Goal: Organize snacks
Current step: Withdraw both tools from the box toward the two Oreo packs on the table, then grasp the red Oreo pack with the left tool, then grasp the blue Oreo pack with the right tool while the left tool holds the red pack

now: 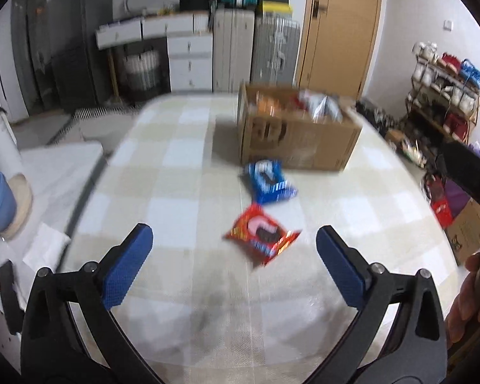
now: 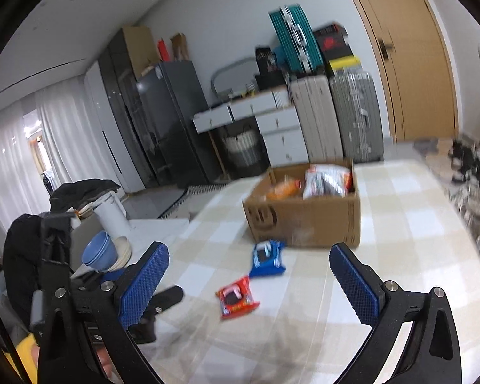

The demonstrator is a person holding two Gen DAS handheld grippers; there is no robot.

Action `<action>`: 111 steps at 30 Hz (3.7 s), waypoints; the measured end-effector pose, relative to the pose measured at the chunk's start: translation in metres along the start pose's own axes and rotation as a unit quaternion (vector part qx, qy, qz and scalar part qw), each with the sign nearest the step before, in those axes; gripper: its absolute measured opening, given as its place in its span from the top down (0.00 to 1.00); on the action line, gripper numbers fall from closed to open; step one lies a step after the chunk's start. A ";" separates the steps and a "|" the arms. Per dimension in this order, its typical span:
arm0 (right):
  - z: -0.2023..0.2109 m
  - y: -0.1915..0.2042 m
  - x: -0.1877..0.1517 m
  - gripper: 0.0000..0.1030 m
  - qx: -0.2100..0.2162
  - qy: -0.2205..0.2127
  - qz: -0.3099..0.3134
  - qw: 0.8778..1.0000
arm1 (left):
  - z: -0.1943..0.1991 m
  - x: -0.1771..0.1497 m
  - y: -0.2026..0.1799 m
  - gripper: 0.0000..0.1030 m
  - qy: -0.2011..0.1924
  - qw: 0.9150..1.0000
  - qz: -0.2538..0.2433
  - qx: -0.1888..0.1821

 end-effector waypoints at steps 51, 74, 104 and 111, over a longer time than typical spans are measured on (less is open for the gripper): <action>-0.091 -0.069 -0.066 0.01 -0.005 0.111 -0.072 0.991 | -0.123 -0.019 -0.033 0.69 0.109 0.990 -0.011 -0.083; -0.222 -0.024 -0.054 0.09 -0.039 0.253 0.050 0.965 | -0.116 -0.010 0.040 0.70 0.103 0.987 0.074 -0.099; -0.216 -0.028 -0.087 0.73 -0.004 0.288 0.038 0.957 | -0.134 -0.012 0.043 0.70 0.139 0.981 0.074 -0.110; -0.232 -0.027 -0.060 0.31 -0.003 0.257 -0.011 0.966 | -0.138 -0.011 0.042 0.70 0.145 0.981 0.069 -0.106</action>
Point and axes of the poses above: each gripper's, at about its wrist camera, not at the fingertips, and z roughly against the way its jaws point, y to its left, x to its top, the point moved 7 cm from there along -z, roughly the way its jaws point, and after that the axes turned 4 degrees about x, right-handed, at the moved point
